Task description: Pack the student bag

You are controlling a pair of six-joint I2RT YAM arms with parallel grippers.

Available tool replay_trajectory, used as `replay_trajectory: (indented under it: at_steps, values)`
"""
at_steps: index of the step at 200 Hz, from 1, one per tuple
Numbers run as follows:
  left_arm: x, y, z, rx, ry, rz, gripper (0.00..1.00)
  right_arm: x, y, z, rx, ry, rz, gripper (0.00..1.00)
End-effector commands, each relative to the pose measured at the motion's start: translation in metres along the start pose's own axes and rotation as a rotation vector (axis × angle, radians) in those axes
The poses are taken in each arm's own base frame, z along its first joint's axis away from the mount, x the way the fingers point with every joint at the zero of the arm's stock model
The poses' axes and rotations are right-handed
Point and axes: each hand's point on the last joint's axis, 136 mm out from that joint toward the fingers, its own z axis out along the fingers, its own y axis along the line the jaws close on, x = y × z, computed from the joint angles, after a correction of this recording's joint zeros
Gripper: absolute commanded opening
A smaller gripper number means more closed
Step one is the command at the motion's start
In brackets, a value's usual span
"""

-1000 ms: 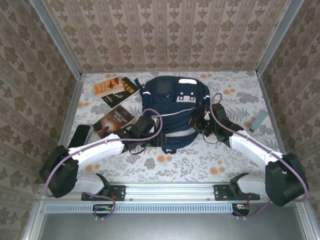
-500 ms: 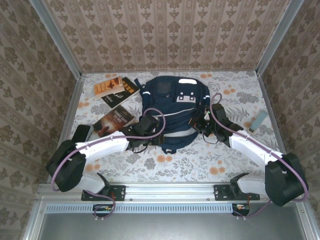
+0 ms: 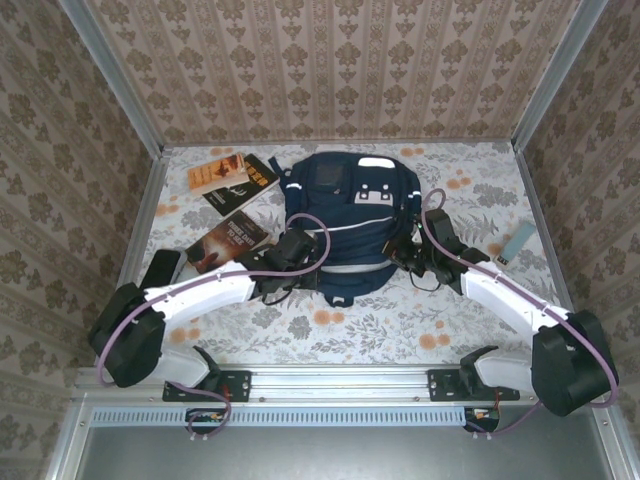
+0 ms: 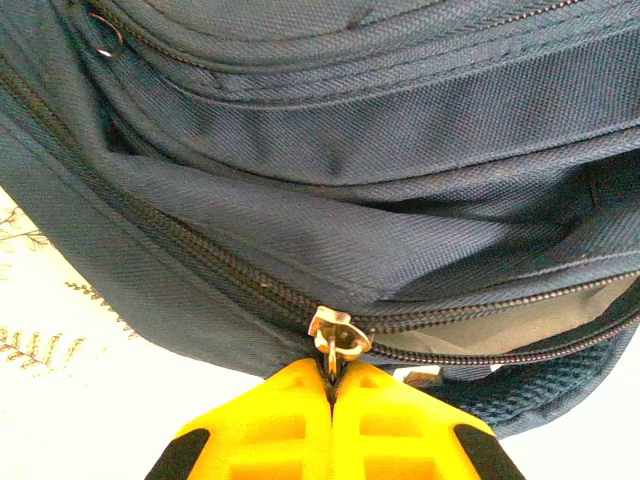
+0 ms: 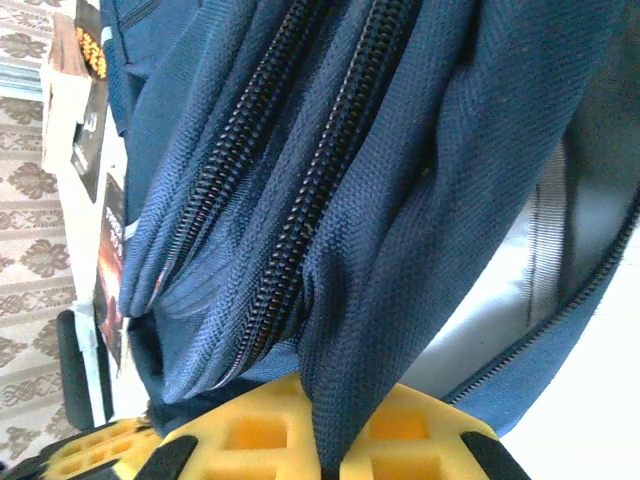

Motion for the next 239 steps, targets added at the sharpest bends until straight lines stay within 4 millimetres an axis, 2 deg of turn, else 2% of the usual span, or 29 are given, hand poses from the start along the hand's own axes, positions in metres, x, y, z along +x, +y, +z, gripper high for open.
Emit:
replay_trajectory:
  at_steps: [1,23,57,75,99,107,114,130,143,174,204,239]
  values:
    - [-0.005,0.029,-0.015,-0.125,-0.014,0.048,0.0,-0.029,-0.029,-0.019,0.143,-0.127,-0.028,0.0]
    - [-0.008,0.024,-0.02,-0.093,-0.028,0.071,0.0,-0.042,-0.04,-0.024,0.189,-0.145,-0.045,0.0]
    - [-0.012,-0.002,-0.023,0.045,-0.023,0.103,0.0,-0.057,-0.044,-0.023,0.218,-0.124,-0.113,0.0]
    - [-0.015,-0.013,-0.023,0.095,-0.022,0.107,0.0,-0.056,-0.038,-0.017,0.188,-0.075,-0.145,0.0]
    - [-0.015,-0.015,-0.017,0.092,-0.008,0.104,0.0,-0.05,-0.03,-0.013,0.133,-0.037,-0.155,0.01]
    - [-0.013,-0.016,-0.014,0.094,-0.003,0.107,0.15,-0.049,-0.03,-0.013,0.127,-0.035,-0.152,0.01]
    - [-0.011,-0.018,-0.012,0.098,0.0,0.113,0.24,-0.047,-0.03,-0.013,0.123,-0.033,-0.153,0.01]
    - [-0.005,-0.025,-0.005,0.134,0.027,0.13,0.37,-0.045,-0.032,-0.013,0.122,-0.03,-0.149,0.02]
    - [-0.003,-0.032,0.0,0.173,0.044,0.141,0.44,-0.043,-0.034,-0.014,0.119,-0.025,-0.148,0.02]
    - [-0.006,-0.039,0.011,0.253,0.082,0.166,0.52,-0.041,-0.034,-0.014,0.109,-0.013,-0.149,0.02]
    - [-0.009,-0.035,0.018,0.331,0.101,0.132,0.58,-0.041,-0.034,-0.015,0.105,-0.013,-0.148,0.02]
    - [-0.014,-0.045,0.021,0.436,0.125,0.131,0.59,-0.042,-0.032,-0.012,0.095,-0.011,-0.138,0.02]
